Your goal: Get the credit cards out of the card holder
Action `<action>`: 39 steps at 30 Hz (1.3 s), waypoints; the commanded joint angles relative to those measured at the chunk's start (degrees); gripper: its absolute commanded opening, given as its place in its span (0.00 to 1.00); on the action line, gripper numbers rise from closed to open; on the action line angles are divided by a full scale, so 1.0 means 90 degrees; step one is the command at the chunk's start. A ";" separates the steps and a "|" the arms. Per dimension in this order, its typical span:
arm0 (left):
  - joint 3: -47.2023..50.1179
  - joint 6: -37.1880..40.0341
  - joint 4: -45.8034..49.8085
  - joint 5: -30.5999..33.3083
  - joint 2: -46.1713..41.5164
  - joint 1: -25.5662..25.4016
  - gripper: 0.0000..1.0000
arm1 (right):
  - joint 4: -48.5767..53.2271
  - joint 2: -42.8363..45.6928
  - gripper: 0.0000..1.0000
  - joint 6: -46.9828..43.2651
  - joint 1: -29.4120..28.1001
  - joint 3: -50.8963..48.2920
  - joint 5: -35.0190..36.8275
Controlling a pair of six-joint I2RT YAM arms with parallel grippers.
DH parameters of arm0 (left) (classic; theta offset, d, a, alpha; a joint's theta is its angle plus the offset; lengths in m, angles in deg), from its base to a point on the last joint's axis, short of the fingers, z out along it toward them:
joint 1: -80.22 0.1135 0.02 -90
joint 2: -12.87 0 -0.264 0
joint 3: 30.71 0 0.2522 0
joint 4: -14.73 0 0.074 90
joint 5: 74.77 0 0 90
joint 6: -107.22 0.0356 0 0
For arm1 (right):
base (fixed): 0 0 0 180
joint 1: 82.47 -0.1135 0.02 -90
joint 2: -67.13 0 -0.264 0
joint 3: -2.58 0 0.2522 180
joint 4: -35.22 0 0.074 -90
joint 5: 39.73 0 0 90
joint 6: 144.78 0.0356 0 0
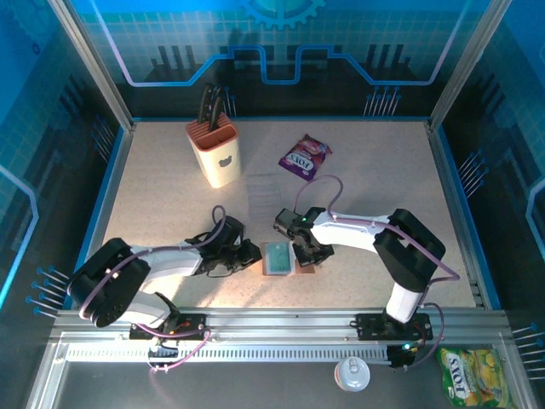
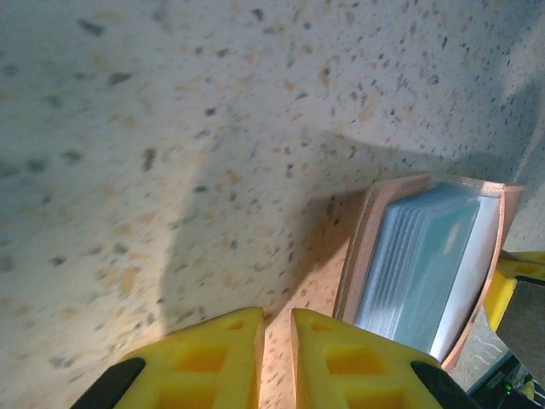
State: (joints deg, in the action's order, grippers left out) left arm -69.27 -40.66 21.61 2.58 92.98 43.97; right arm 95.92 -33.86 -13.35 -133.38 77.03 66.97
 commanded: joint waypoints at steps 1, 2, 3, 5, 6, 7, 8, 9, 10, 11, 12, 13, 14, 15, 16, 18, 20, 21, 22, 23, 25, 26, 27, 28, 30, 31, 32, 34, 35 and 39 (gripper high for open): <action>0.0294 0.0241 0.0544 0.0023 -0.0520 0.0270 0.18 | -0.0235 -0.0289 0.05 0.0407 -0.0241 0.0230 -0.0348; 0.0355 0.0287 0.0662 0.0017 -0.0693 0.0384 0.18 | -0.0235 -0.0316 0.05 0.0460 -0.0250 0.0261 -0.0358; 0.0416 0.0349 0.0825 0.0005 -0.0903 0.0513 0.18 | -0.0249 -0.0346 0.05 0.0521 -0.0261 0.0288 -0.0384; 0.0501 0.0493 0.1202 -0.0006 -0.1359 0.0758 0.19 | -0.0307 -0.0371 0.04 0.0586 -0.0284 0.0324 -0.0454; 0.0542 0.0570 0.1404 -0.0013 -0.1600 0.0884 0.19 | -0.0331 -0.0396 0.04 0.0616 -0.0299 0.0350 -0.0492; 0.0569 0.0634 0.1617 -0.0030 -0.1867 0.1013 0.19 | -0.0359 -0.0405 0.04 0.0625 -0.0305 0.0381 -0.0529; 0.0589 0.0695 0.1788 -0.0041 -0.2089 0.1096 0.20 | -0.0385 -0.0428 0.04 0.0641 -0.0318 0.0409 -0.0565; 0.0613 0.0741 0.1988 -0.0043 -0.2333 0.1185 0.20 | -0.0419 -0.0449 0.04 0.0668 -0.0323 0.0452 -0.0615; 0.0630 0.0770 0.2152 -0.0046 -0.2571 0.1255 0.21 | -0.0454 -0.0470 0.04 0.0695 -0.0352 0.0489 -0.0684; 0.0664 0.0787 0.2245 -0.0049 -0.2752 0.1290 0.22 | -0.0483 -0.0485 0.04 0.0748 -0.0376 0.0508 -0.0730; 0.0708 0.0782 0.2286 -0.0066 -0.2946 0.1314 0.23 | -0.0514 -0.0502 0.04 0.0822 -0.0398 0.0513 -0.0773; 0.0756 0.0771 0.2229 -0.0156 -0.3082 0.1322 0.23 | -0.0527 -0.0506 0.01 0.0887 -0.0409 0.0496 -0.0795; 0.0799 0.0764 0.2123 -0.0266 -0.3147 0.1314 0.23 | -0.0526 -0.0489 0.00 0.0936 -0.0405 0.0468 -0.0785; 0.0846 0.0724 0.1997 -0.0404 -0.3187 0.1313 0.23 | -0.0516 -0.0460 0.00 0.0985 -0.0407 0.0410 -0.0761; 0.0859 0.0668 0.1898 -0.0531 -0.3180 0.1313 0.23 | -0.0509 -0.0418 0.00 0.1028 -0.0407 0.0348 -0.0728; 0.0855 0.0615 0.1761 -0.0745 -0.3099 0.1303 0.22 | -0.0525 -0.0342 0.01 0.1078 -0.0397 0.0247 -0.0683; 0.0818 0.0628 0.1690 -0.0911 -0.2975 0.1303 0.21 | -0.0504 -0.0294 0.00 0.1117 -0.0387 0.0187 -0.0647; 0.0797 0.0666 0.1682 -0.0984 -0.2902 0.1310 0.21 | -0.0475 -0.0273 0.00 0.1146 -0.0388 0.0173 -0.0627; 0.0773 0.0695 0.1689 -0.1032 -0.2828 0.1309 0.21 | -0.0445 -0.0262 0.00 0.1179 -0.0389 0.0157 -0.0604; 0.0778 0.0708 0.1670 -0.1069 -0.2760 0.1294 0.21 | -0.0430 -0.0243 0.01 0.1188 -0.0393 0.0128 -0.0605; 0.0810 0.0692 0.1539 -0.1122 -0.2613 0.1276 0.20 | -0.0439 -0.0189 0.00 0.1229 -0.0396 0.0039 -0.0602; 0.0831 0.0666 0.1439 -0.1133 -0.2544 0.1257 0.20 | -0.0456 -0.0174 0.01 0.1235 -0.0397 -0.0001 -0.0610; 0.0846 0.0628 0.1352 -0.1151 -0.2466 0.1240 0.19 | -0.0459 -0.0140 0.01 0.1243 -0.0406 -0.0041 -0.0617; 0.0851 0.0603 0.1263 -0.1163 -0.2382 0.1213 0.19 | -0.0455 -0.0110 0.01 0.1243 -0.0407 -0.0083 -0.0626; 0.0805 0.0602 0.1109 -0.1156 -0.2234 0.1162 0.18 | -0.0486 -0.0060 0.01 0.1231 -0.0429 -0.0155 -0.0611; 0.0772 0.0619 0.1045 -0.1144 -0.2147 0.1141 0.18 | -0.0513 -0.0039 0.02 0.1227 -0.0436 -0.0189 -0.0623; 0.0744 0.0631 0.1006 -0.1139 -0.2066 0.1137 0.17 | -0.0527 -0.0033 0.02 0.1228 -0.0436 -0.0201 -0.0640; 0.0661 0.0649 0.0919 -0.1152 -0.1805 0.1130 0.15 | -0.0538 -0.0053 0.04 0.1242 -0.0446 -0.0205 -0.0701; 0.0633 0.0650 0.0848 -0.1170 -0.1663 0.1121 0.15 | -0.0528 -0.0063 0.05 0.1256 -0.0453 -0.0202 -0.0729; 0.0577 0.0600 0.0646 -0.1242 -0.1188 0.1005 0.12 | -0.0460 -0.0073 0.06 0.1276 -0.0475 -0.0154 -0.0783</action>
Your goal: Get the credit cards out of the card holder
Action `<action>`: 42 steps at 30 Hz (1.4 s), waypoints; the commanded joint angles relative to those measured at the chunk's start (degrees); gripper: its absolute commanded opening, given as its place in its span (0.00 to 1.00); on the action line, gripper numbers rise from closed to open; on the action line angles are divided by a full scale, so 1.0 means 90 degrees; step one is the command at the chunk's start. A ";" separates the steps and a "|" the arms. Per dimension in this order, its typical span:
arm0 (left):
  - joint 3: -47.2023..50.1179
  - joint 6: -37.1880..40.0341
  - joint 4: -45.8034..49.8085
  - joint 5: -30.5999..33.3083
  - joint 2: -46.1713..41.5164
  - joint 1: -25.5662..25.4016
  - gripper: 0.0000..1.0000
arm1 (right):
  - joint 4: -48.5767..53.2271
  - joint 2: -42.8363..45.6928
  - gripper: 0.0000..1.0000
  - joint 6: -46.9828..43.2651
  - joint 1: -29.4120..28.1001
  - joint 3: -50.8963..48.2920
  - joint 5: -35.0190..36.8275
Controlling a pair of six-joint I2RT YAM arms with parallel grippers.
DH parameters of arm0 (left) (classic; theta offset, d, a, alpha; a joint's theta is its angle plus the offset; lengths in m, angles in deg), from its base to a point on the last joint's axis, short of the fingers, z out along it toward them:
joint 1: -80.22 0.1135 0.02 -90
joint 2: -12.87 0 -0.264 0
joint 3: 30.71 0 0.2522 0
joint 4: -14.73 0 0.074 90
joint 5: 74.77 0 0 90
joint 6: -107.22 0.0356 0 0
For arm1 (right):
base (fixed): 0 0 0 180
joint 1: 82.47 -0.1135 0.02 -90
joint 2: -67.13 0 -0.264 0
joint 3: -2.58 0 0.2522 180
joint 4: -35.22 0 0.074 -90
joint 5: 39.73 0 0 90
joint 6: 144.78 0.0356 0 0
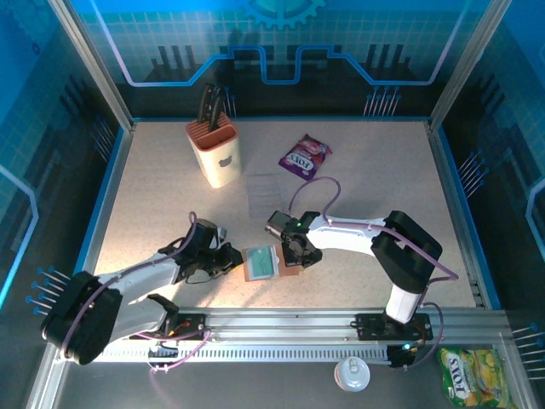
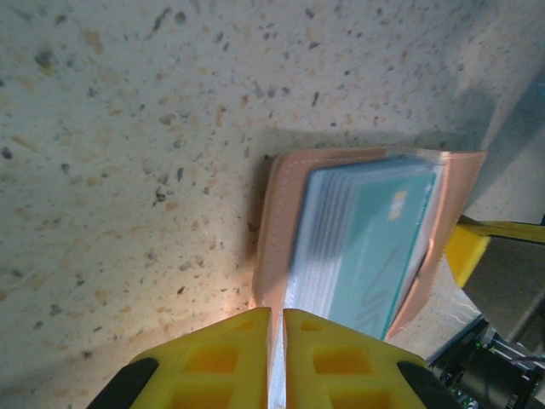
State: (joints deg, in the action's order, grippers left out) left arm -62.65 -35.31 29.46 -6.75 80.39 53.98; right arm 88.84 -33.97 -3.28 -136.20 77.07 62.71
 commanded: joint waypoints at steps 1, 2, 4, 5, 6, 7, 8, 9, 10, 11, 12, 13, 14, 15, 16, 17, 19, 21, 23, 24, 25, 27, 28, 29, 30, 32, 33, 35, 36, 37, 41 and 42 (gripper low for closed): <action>-0.0185 0.0006 -0.0223 -0.0205 0.0281 -0.0153 0.12 | 0.0360 -0.0047 0.05 0.0183 -0.0174 -0.0159 -0.0318; -0.0208 0.0006 -0.0199 -0.0183 0.0326 -0.0192 0.11 | 0.0373 -0.0023 0.06 0.0211 -0.0182 -0.0175 -0.0314; -0.0193 -0.0037 -0.0147 -0.0096 0.0337 -0.0243 0.12 | 0.0376 0.0091 0.06 0.0272 -0.0201 -0.0268 -0.0311; -0.0175 -0.0066 -0.0138 -0.0045 0.0313 -0.0258 0.11 | 0.0376 0.0158 0.06 0.0309 -0.0215 -0.0322 -0.0297; -0.0150 -0.0102 -0.0128 0.0002 0.0268 -0.0266 0.11 | 0.0385 0.0236 0.06 0.0339 -0.0211 -0.0365 -0.0285; -0.0131 -0.0109 -0.0124 0.0041 0.0226 -0.0265 0.11 | 0.0395 0.0292 0.07 0.0358 -0.0208 -0.0406 -0.0272; -0.0122 -0.0112 -0.0109 0.0082 0.0187 -0.0261 0.11 | 0.0424 0.0377 0.07 0.0382 -0.0226 -0.0457 -0.0204; -0.0125 -0.0116 -0.0104 0.0110 0.0173 -0.0262 0.11 | 0.0444 0.0448 0.08 0.0381 -0.0233 -0.0493 -0.0151; -0.0129 -0.0119 -0.0093 0.0117 0.0171 -0.0261 0.11 | 0.0445 0.0485 0.09 0.0376 -0.0233 -0.0522 -0.0107; -0.0151 -0.0118 -0.0080 0.0127 0.0187 -0.0260 0.10 | 0.0426 0.0510 0.10 0.0345 -0.0233 -0.0553 -0.0085; -0.0176 -0.0116 -0.0075 0.0128 0.0224 -0.0265 0.10 | 0.0399 0.0528 0.11 0.0294 -0.0230 -0.0583 -0.0074; -0.0186 -0.0111 -0.0060 0.0127 0.0264 -0.0260 0.10 | 0.0379 0.0531 0.13 0.0267 -0.0236 -0.0587 -0.0074; -0.0207 -0.0122 -0.0073 0.0127 0.0307 -0.0272 0.10 | 0.0367 0.0540 0.13 0.0236 -0.0235 -0.0601 -0.0079; -0.0220 -0.0125 -0.0103 0.0118 0.0342 -0.0275 0.10 | 0.0366 0.0549 0.14 0.0205 -0.0235 -0.0605 -0.0094; -0.0226 -0.0128 -0.0127 0.0111 0.0366 -0.0273 0.10 | 0.0389 0.0559 0.15 0.0192 -0.0233 -0.0593 -0.0084; -0.0228 -0.0147 -0.0147 0.0099 0.0387 -0.0281 0.10 | 0.0422 0.0576 0.16 0.0187 -0.0240 -0.0594 -0.0071; -0.0239 -0.0176 -0.0162 0.0071 0.0374 -0.0289 0.09 | 0.0453 0.0654 0.18 0.0189 -0.0249 -0.0605 -0.0045; -0.0263 -0.0240 -0.0148 0.0059 0.0253 -0.0322 0.09 | 0.0464 0.0757 0.20 0.0189 -0.0250 -0.0658 -0.0036; -0.0326 -0.0254 -0.0078 0.0083 0.0075 -0.0389 0.09 | 0.0490 0.0840 0.24 0.0193 -0.0250 -0.0680 -0.0016; -0.0384 -0.0242 0.0001 0.0123 0.0000 -0.0446 0.09 | 0.0521 0.0870 0.26 0.0193 -0.0250 -0.0690 0.0015; -0.0435 -0.0223 0.0073 0.0144 -0.0039 -0.0493 0.09 | 0.0555 0.0896 0.29 0.0189 -0.0250 -0.0687 0.0036; -0.0536 -0.0184 0.0189 0.0138 -0.0050 -0.0593 0.09 | 0.0638 0.0939 0.34 0.0146 -0.0250 -0.0657 0.0052; -0.0575 -0.0175 0.0211 0.0142 -0.0027 -0.0629 0.09 | 0.0696 0.0963 0.35 0.0144 -0.0250 -0.0637 0.0065; -0.0578 -0.0175 0.0200 0.0140 0.0019 -0.0670 0.09 | 0.0752 0.0996 0.36 0.0141 -0.0258 -0.0605 0.0075; -0.0587 -0.0192 0.0171 0.0152 0.0076 -0.0710 0.09 | 0.0785 0.1040 0.37 0.0136 -0.0260 -0.0585 0.0091; -0.0577 -0.0221 0.0098 0.0185 0.0198 -0.0798 0.09 | 0.0843 0.1131 0.38 0.0122 -0.0270 -0.0554 0.0120; -0.0562 -0.0233 0.0064 0.0203 0.0272 -0.0832 0.08 | 0.0886 0.1186 0.39 0.0124 -0.0267 -0.0541 0.0139; -0.0547 -0.0257 0.0022 0.0257 0.0384 -0.0876 0.06 | 0.0969 0.1282 0.40 0.0134 -0.0270 -0.0509 0.0159; -0.0530 -0.0283 0.0029 0.0305 0.0429 -0.0892 0.05 | 0.1016 0.1343 0.40 0.0130 -0.0270 -0.0495 0.0169; -0.0512 -0.0294 0.0042 0.0354 0.0450 -0.0905 0.05 | 0.1060 0.1404 0.41 0.0129 -0.0278 -0.0474 0.0179; -0.0396 -0.0335 0.0020 0.0478 0.0446 -0.0912 0.03 | 0.1285 0.1699 0.43 0.0146 -0.0335 -0.0273 0.0237; -0.0375 -0.0335 0.0027 0.0487 0.0446 -0.0908 0.02 | 0.1335 0.1763 0.43 0.0134 -0.0364 -0.0185 0.0261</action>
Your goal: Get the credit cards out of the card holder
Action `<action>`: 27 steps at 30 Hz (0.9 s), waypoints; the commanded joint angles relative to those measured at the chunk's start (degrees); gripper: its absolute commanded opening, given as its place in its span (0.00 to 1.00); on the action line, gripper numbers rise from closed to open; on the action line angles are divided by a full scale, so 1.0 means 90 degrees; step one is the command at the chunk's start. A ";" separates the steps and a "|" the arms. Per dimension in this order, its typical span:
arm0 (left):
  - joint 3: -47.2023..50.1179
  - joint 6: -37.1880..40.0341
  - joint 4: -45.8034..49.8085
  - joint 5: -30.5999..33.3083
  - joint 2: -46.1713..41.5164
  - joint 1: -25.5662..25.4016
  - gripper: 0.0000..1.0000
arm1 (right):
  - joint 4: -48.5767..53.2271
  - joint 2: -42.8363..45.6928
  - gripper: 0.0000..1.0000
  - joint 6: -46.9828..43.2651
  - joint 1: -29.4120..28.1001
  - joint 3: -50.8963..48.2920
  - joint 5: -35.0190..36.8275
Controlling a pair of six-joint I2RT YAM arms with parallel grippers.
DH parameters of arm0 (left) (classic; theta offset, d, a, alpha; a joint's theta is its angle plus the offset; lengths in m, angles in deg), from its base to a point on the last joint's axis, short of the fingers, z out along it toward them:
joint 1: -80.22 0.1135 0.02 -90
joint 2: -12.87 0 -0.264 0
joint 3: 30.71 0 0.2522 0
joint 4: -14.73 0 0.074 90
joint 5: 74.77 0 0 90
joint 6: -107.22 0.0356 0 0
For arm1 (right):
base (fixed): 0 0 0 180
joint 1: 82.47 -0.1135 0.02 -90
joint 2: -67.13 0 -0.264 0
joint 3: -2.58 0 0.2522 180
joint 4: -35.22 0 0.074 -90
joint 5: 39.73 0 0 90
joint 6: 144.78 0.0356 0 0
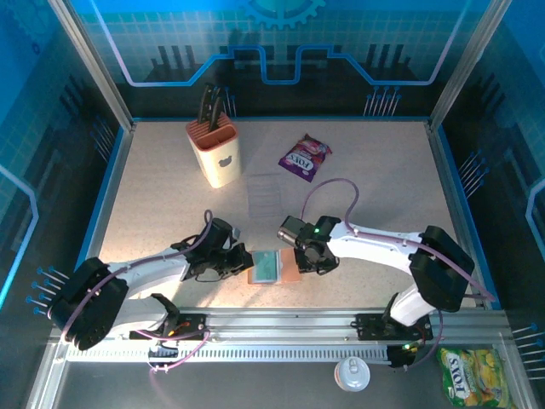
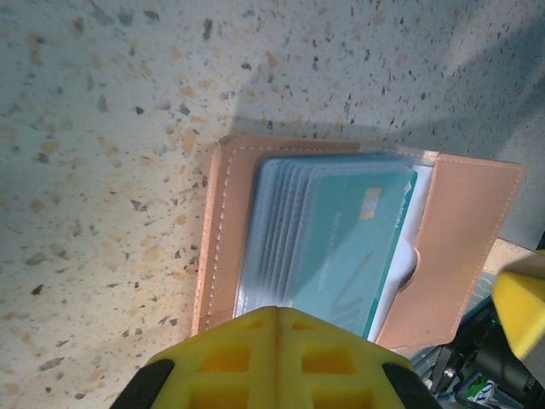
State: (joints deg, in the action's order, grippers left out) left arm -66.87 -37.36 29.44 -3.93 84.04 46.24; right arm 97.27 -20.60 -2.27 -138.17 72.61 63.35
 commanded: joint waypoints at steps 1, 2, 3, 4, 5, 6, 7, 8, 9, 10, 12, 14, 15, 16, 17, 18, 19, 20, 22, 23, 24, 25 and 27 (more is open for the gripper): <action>0.0109 -0.0111 0.0031 0.0184 0.0040 -0.0048 0.02 | 0.0436 0.0323 0.43 -0.0008 -0.0184 0.0393 0.0198; 0.0129 -0.0114 0.0049 0.0200 0.0050 -0.0045 0.02 | 0.0460 0.0366 0.43 -0.0055 -0.0219 0.0505 0.0197; 0.0139 -0.0101 0.0078 0.0219 0.0041 -0.0044 0.02 | 0.0500 0.0386 0.43 -0.0087 -0.0261 0.0625 0.0197; 0.0149 -0.0088 0.0096 0.0241 0.0031 -0.0047 0.02 | 0.0544 0.0384 0.43 -0.0109 -0.0308 0.0752 0.0197; 0.0168 -0.0099 0.0120 0.0277 0.0027 -0.0045 0.02 | 0.0606 0.0358 0.44 -0.0129 -0.0366 0.0905 0.0211; 0.0199 -0.0114 0.0131 0.0320 -0.0005 -0.0053 0.02 | 0.0674 0.0321 0.44 -0.0147 -0.0440 0.1086 0.0249; 0.0229 -0.0137 0.0121 0.0329 -0.0017 -0.0044 0.02 | 0.0715 0.0283 0.43 -0.0171 -0.0510 0.1231 0.0279; 0.0245 -0.0145 0.0089 0.0331 -0.0021 -0.0046 0.02 | 0.0719 0.0211 0.43 -0.0195 -0.0588 0.1384 0.0296; 0.0258 -0.0146 0.0087 0.0331 -0.0031 -0.0051 0.02 | 0.0662 0.0131 0.43 -0.0261 -0.0660 0.1516 0.0272; 0.0261 -0.0151 0.0084 0.0329 -0.0028 -0.0058 0.02 | 0.0587 0.0044 0.43 -0.0321 -0.0712 0.1612 0.0193; 0.0261 -0.0143 0.0089 0.0336 -0.0009 -0.0055 0.01 | 0.0367 -0.0185 0.43 -0.0436 -0.0796 0.1739 -0.0063; 0.0261 -0.0138 0.0109 0.0360 -0.0016 -0.0061 0.01 | 0.0207 -0.0405 0.43 -0.0445 -0.0850 0.1827 -0.0258; 0.0263 -0.0137 0.0094 0.0376 -0.0018 -0.0058 0.01 | 0.0073 -0.0508 0.43 -0.0481 -0.0889 0.1852 -0.0383; 0.0259 -0.0119 0.0103 0.0385 -0.0010 -0.0053 0.01 | -0.0040 -0.0598 0.43 -0.0507 -0.0909 0.1846 -0.0462; 0.0251 -0.0091 0.0122 0.0422 0.0003 -0.0053 0.01 | -0.0140 -0.0691 0.44 -0.0523 -0.0927 0.1826 -0.0523; 0.0249 -0.0078 0.0118 0.0443 0.0021 -0.0062 0.01 | -0.0223 -0.0773 0.45 -0.0555 -0.0930 0.1807 -0.0571; 0.0259 -0.0085 0.0088 0.0451 0.0051 -0.0056 0.01 | -0.0232 -0.0862 0.46 -0.0573 -0.0931 0.1798 -0.0566; 0.0269 -0.0087 0.0066 0.0449 0.0078 -0.0061 0.01 | -0.0198 -0.0954 0.47 -0.0571 -0.0930 0.1804 -0.0515; 0.0304 -0.0123 0.0018 0.0422 0.0109 -0.0055 0.01 | -0.0096 -0.1111 0.49 -0.0571 -0.0920 0.1794 -0.0332; 0.0336 -0.0136 0.0008 0.0429 0.0093 -0.0053 0.01 | -0.0023 -0.1180 0.50 -0.0580 -0.0920 0.1795 -0.0237; 0.0369 -0.0145 0.0010 0.0443 0.0058 -0.0054 0.01 | 0.0033 -0.1240 0.52 -0.0587 -0.0914 0.1791 -0.0147; 0.0411 -0.0146 0.0008 0.0463 0.0032 -0.0057 0.01 | 0.0062 -0.1276 0.53 -0.0582 -0.0908 0.1768 -0.0077; 0.0445 -0.0136 0.0057 0.0520 -0.0023 -0.0060 0.01 | 0.0108 -0.1383 0.57 -0.0562 -0.0856 0.1687 0.0000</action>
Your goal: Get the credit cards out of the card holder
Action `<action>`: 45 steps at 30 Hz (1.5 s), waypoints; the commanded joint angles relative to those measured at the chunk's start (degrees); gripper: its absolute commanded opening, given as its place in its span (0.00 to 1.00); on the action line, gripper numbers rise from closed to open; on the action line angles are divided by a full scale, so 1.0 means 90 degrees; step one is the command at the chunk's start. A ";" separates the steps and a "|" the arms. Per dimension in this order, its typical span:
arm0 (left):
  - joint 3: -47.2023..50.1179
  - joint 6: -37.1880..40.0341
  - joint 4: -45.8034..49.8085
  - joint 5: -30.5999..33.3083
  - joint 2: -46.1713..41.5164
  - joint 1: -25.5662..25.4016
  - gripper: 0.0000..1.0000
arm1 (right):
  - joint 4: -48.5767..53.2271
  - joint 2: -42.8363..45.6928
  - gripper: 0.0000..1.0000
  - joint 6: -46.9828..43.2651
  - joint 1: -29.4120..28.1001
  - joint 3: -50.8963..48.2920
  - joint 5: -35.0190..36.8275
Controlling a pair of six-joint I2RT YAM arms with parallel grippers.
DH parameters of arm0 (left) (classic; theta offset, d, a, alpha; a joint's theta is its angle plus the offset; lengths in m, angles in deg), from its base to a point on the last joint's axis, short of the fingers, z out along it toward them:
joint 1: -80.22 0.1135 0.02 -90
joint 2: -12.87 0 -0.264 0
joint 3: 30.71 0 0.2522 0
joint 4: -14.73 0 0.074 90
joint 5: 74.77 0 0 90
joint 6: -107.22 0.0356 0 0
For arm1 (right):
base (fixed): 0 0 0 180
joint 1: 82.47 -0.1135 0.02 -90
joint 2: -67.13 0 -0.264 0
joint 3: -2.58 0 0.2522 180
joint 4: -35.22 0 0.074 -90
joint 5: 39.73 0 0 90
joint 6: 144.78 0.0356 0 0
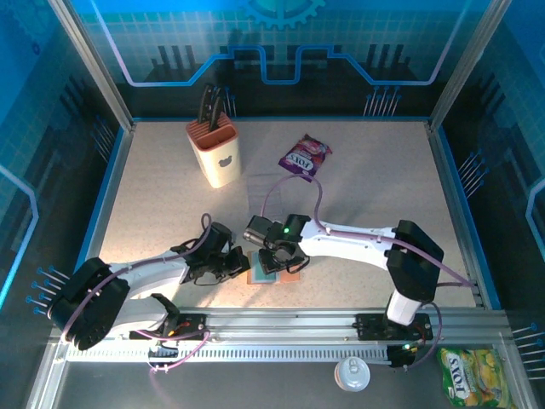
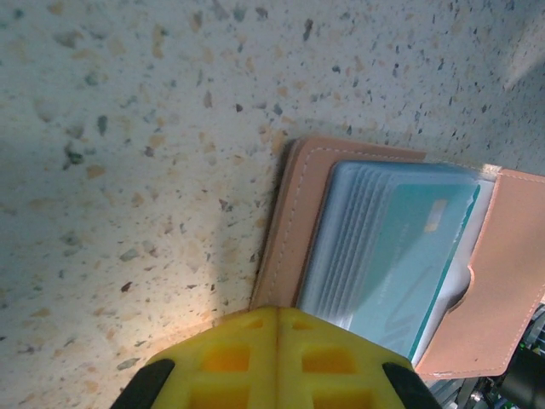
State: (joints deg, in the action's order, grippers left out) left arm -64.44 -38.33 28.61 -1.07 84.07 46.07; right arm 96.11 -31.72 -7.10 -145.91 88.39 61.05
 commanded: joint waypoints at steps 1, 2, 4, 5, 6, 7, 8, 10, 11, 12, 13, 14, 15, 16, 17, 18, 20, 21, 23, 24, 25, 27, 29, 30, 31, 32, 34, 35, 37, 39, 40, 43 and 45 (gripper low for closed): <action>0.0172 -0.0020 0.0169 0.0217 -0.0030 -0.0033 0.01 | 0.0253 -0.0190 0.59 -0.0017 0.0026 -0.0105 0.0271; 0.0172 -0.0019 0.0181 0.0210 -0.0039 -0.0034 0.01 | 0.0252 -0.0222 0.61 -0.0014 0.0054 -0.0158 0.0302; 0.0174 -0.0034 0.0167 0.0197 -0.0039 -0.0031 0.01 | 0.0225 -0.0269 0.68 -0.0038 0.0076 -0.0273 0.0316; 0.0170 -0.0031 0.0170 0.0199 -0.0040 -0.0034 0.01 | 0.0194 -0.0286 0.71 -0.0072 0.0076 -0.0321 0.0333; 0.0168 -0.0034 0.0174 0.0203 -0.0040 -0.0031 0.01 | 0.0193 -0.0289 0.74 -0.0076 0.0083 -0.0372 0.0385; 0.0162 -0.0030 0.0192 0.0217 -0.0049 -0.0028 0.01 | 0.0182 -0.0311 0.77 -0.0073 0.0094 -0.0416 0.0430; 0.0167 -0.0039 0.0206 0.0214 -0.0050 -0.0031 0.01 | 0.0190 -0.0339 0.79 -0.0072 0.0105 -0.0458 0.0461; 0.0179 -0.0040 0.0216 0.0218 -0.0068 -0.0032 0.01 | 0.0271 -0.0365 0.80 -0.0040 0.0134 -0.0510 0.0566; 0.0187 -0.0039 0.0223 0.0222 -0.0078 -0.0039 0.01 | 0.0340 -0.0375 0.82 -0.0007 0.0145 -0.0528 0.0658; 0.0194 -0.0044 0.0236 0.0242 -0.0096 -0.0039 0.01 | 0.0403 -0.0362 0.83 0.0000 0.0149 -0.0555 0.0744; 0.0202 -0.0048 0.0237 0.0245 -0.0107 -0.0041 0.01 | 0.0440 -0.0335 0.83 0.0013 0.0153 -0.0594 0.0803; 0.0215 -0.0063 0.0238 0.0258 -0.0125 -0.0033 0.01 | 0.0446 -0.0293 0.83 0.0031 0.0168 -0.0670 0.0831; 0.0212 -0.0069 0.0243 0.0265 -0.0128 -0.0041 0.00 | 0.0421 -0.0225 0.85 0.0049 0.0191 -0.0754 0.0843; 0.0205 -0.0077 0.0250 0.0266 -0.0123 -0.0032 0.00 | 0.0376 -0.0169 0.85 0.0071 0.0216 -0.0841 0.0824; 0.0205 -0.0068 0.0245 0.0268 -0.0118 -0.0030 0.01 | 0.0310 -0.0096 0.85 0.0079 0.0249 -0.0939 0.0782; 0.0194 -0.0063 0.0245 0.0267 -0.0102 -0.0034 0.01 | 0.0213 -0.0032 0.86 0.0079 0.0284 -0.1054 0.0723; 0.0180 -0.0049 0.0233 0.0267 -0.0066 -0.0033 0.00 | 0.0075 0.0080 0.86 0.0071 0.0347 -0.1237 0.0634; 0.0182 -0.0057 0.0218 0.0262 -0.0046 -0.0034 0.01 | 0.0026 0.0122 0.87 0.0076 0.0375 -0.1312 0.0605; 0.0172 -0.0074 0.0184 0.0259 0.0006 -0.0032 0.01 | -0.0060 0.0153 0.91 0.0068 0.0434 -0.1433 0.0561; 0.0169 -0.0073 0.0172 0.0253 0.0028 -0.0032 0.01 | -0.0097 0.0170 0.93 0.0065 0.0461 -0.1487 0.0544; 0.0166 -0.0085 0.0165 0.0248 0.0051 -0.0037 0.01 | -0.0127 0.0164 0.96 0.0067 0.0476 -0.1526 0.0552; 0.0165 -0.0080 0.0162 0.0238 0.0077 -0.0034 0.00 | -0.0225 0.0166 0.97 0.0055 0.0509 -0.1636 0.0524; 0.0162 -0.0078 0.0164 0.0238 0.0087 -0.0039 0.00 | -0.0343 0.0149 0.97 0.0058 0.0563 -0.1733 0.0455; 0.0177 -0.0080 0.0171 0.0244 0.0082 -0.0037 0.00 | -0.0413 0.0122 0.97 0.0068 0.0592 -0.1798 0.0415; 0.0181 -0.0078 0.0179 0.0245 0.0077 -0.0039 0.00 | -0.0472 0.0094 0.97 0.0073 0.0611 -0.1849 0.0380; 0.0195 -0.0078 0.0181 0.0256 0.0077 -0.0034 0.00 | -0.0529 0.0060 0.97 0.0070 0.0630 -0.1893 0.0352; 0.0199 -0.0094 0.0181 0.0267 0.0077 -0.0033 0.00 | -0.0617 -0.0003 0.97 0.0064 0.0651 -0.1949 0.0315; 0.0207 -0.0093 0.0179 0.0262 0.0077 -0.0034 0.01 | -0.0663 -0.0044 0.96 0.0073 0.0652 -0.1987 0.0298; 0.0211 -0.0091 0.0175 0.0263 0.0080 -0.0035 0.01 | -0.0756 -0.0105 0.96 0.0066 0.0669 -0.2060 0.0249; 0.0208 -0.0088 0.0172 0.0267 0.0087 -0.0034 0.00 | -0.0875 -0.0148 0.96 0.0054 0.0691 -0.2116 0.0166; 0.0210 -0.0089 0.0150 0.0267 0.0097 -0.0028 0.00 | -0.0927 -0.0176 0.95 0.0036 0.0696 -0.2136 0.0128; 0.0190 -0.0079 0.0161 0.0267 0.0107 -0.0025 0.01 | -0.1073 -0.0183 0.95 -0.0006 0.0706 -0.2193 0.0025; 0.0103 -0.0032 0.0289 0.0277 0.0079 -0.0024 0.01 | -0.1082 -0.0144 0.95 -0.0015 0.0730 -0.2200 -0.0012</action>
State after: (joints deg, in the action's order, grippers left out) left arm -63.96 -38.35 28.13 -0.65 83.80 46.07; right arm 88.81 -30.02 -7.12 -140.05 71.65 61.14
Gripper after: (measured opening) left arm 0.056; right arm 0.946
